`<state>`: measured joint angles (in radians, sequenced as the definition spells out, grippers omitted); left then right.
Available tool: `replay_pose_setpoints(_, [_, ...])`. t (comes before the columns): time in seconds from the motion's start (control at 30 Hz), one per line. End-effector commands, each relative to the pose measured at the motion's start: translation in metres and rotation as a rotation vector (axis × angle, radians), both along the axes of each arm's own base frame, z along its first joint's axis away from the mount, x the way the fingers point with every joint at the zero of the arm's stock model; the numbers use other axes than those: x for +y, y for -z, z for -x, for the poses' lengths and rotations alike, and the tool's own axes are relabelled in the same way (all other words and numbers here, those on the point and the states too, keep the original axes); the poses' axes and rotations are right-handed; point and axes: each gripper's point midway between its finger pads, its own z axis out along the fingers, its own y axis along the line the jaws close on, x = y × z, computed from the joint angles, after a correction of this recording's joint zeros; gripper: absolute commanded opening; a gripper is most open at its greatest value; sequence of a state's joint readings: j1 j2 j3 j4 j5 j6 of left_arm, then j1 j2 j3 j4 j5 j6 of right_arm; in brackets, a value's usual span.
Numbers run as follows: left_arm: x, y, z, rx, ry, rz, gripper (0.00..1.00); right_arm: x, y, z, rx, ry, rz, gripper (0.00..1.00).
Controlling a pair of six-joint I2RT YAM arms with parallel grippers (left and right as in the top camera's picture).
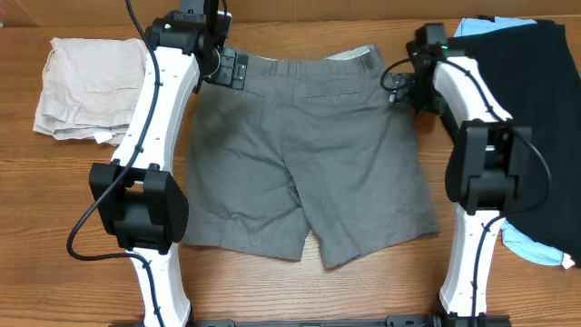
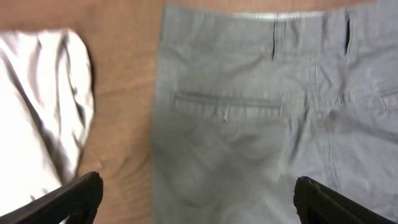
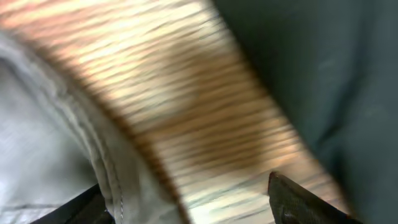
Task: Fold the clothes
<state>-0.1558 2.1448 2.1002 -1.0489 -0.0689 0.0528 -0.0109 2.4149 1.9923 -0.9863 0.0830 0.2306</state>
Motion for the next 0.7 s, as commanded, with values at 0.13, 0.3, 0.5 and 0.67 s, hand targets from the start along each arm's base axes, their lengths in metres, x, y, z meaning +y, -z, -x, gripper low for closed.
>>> replay_pose_setpoints(0.13, [0.030, 0.017, -0.024, -0.036, -0.007, -0.058, 1.00, 0.023, -0.007, 0.004, 0.009, -0.094, -0.146, 0.77])
replay_pose_setpoints(0.3, [0.052, 0.067, -0.045, -0.007, -0.044, -0.049, 1.00, 0.056, -0.086, -0.004, -0.129, -0.162, -0.296, 0.80])
replay_pose_setpoints(0.5, [0.045, 0.123, -0.056, 0.037, 0.012, 0.012, 1.00, 0.066, -0.154, 0.009, -0.221, -0.202, -0.328, 0.81])
replay_pose_setpoints(0.67, [0.035, 0.163, -0.052, 0.101, 0.034, 0.058, 1.00, 0.078, -0.164, 0.018, -0.216, -0.223, -0.340, 0.81])
